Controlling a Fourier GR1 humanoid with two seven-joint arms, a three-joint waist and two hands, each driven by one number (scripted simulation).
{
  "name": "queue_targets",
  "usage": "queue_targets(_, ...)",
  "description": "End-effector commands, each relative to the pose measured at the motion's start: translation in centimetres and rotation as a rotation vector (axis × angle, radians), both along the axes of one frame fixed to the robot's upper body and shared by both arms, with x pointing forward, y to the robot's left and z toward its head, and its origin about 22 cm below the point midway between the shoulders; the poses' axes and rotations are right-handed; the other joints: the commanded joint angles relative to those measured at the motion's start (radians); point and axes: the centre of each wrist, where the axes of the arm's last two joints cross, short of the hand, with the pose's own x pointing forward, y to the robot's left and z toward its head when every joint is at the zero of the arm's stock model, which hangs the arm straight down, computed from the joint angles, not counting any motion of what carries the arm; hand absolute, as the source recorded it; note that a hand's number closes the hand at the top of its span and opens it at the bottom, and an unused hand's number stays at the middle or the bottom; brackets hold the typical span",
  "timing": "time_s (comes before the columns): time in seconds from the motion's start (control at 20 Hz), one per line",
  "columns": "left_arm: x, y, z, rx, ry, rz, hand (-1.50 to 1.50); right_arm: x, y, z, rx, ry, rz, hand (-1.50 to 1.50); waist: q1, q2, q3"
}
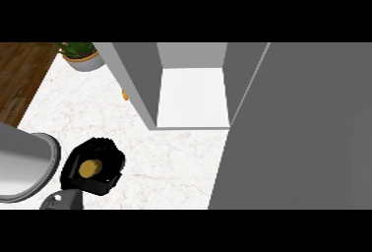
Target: Pick up the wine, place it into the cabinet and close the cabinet
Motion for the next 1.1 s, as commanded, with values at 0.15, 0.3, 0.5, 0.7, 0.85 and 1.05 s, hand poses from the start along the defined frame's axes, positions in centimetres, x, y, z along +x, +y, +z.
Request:
queue_targets(0.15,-1.3,-7.0,1.0,-0.076,0.001,-0.077,1.5,-3.7,-0.9,1.2,0.042,-0.059,0.008,-1.5,-0.002,0.004,-0.009)
queue_targets(0.3,-1.9,-8.3,2.9,-0.088,-0.009,-0.095,1.5,-3.4,-1.1,1.6,0.028,-0.048,-0.001,-1.5,0.002,0.007,-0.009)
queue_targets(0.5,-1.7,-10.7,5.0,-0.087,-0.007,-0.12,1.5,-3.9,-1.2,1.5,0.056,-0.068,-0.005,-1.5,-0.006,0.006,-0.01)
queue_targets(0.7,-2.8,-12.2,6.2,-0.066,-0.038,-0.108,1.5,-4.5,-2.0,2.4,0.034,-0.086,0.007,-1.5,-0.01,0.005,-0.01)
queue_targets(0.85,-1.4,-12.7,7.6,-0.058,-0.036,-0.088,1.5,-3.9,-1.1,1.3,0.03,-0.062,-0.015,-1.5,-0.005,0.01,-0.01)
queue_targets(1.05,-0.9,-15.8,9.2,-0.029,-0.078,-0.026,1.5,-4.2,-1.8,1.7,0.054,-0.069,-0.006,-1.5,-0.014,0.009,-0.01)
